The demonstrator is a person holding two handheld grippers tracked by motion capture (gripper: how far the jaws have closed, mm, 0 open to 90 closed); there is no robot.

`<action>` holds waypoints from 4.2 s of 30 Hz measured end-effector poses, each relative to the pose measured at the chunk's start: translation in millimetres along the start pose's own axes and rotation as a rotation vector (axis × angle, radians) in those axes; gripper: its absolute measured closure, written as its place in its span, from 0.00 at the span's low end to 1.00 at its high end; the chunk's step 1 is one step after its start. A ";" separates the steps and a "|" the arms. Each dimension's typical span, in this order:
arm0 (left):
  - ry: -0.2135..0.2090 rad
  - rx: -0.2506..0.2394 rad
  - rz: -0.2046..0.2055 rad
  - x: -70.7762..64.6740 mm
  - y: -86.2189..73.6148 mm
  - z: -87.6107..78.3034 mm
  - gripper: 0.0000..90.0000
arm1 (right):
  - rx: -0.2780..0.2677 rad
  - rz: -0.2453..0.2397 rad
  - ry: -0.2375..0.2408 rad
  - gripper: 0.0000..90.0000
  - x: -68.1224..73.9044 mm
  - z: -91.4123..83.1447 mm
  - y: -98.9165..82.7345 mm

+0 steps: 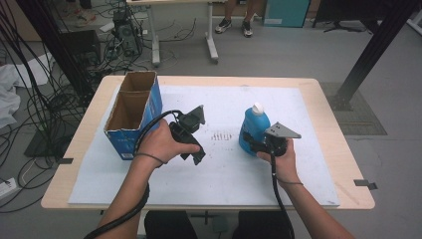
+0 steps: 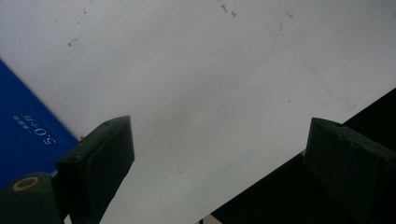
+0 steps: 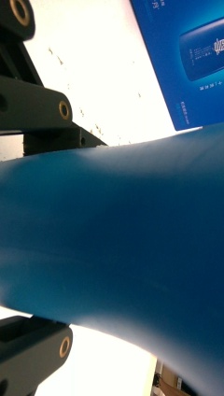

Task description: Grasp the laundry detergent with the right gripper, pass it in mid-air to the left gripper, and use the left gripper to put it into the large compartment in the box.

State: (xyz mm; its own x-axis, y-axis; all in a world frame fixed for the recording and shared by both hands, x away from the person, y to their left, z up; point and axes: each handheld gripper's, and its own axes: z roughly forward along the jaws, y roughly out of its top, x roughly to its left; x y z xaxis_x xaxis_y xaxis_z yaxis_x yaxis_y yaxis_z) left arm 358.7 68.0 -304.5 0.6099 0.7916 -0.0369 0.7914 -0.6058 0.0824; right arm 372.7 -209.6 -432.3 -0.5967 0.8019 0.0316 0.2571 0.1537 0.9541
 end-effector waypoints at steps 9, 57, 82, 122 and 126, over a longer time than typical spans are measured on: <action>-0.002 0.003 0.004 0.2 0.4 0.3 0.10 | -0.001 0.002 -0.001 0.48 0.1 0.0 -0.2; 0.007 0.000 0.001 -1.3 2.3 -2.3 0.10 | -0.003 0.003 0.001 0.48 -0.2 0.0 -0.4; 0.009 -0.001 0.004 -1.4 2.5 -4.4 0.10 | -0.007 0.006 0.000 0.48 -0.2 -0.1 -1.0; -0.002 -0.065 0.137 3.9 8.2 -48.9 0.09 | 0.000 -0.003 0.078 0.49 -8.1 -15.0 30.6; -0.002 -0.103 0.182 3.3 9.7 -62.4 0.09 | -0.001 -0.010 0.104 0.49 -8.4 -18.4 40.0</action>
State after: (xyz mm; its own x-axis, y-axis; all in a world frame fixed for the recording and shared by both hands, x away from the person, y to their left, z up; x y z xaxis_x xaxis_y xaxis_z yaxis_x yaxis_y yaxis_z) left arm 365.7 69.7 -241.6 0.7424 0.6698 -0.0145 0.6597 -0.7272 0.1896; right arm 374.0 -220.8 -389.0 -0.6746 0.7363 0.0528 0.2504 0.1610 0.9547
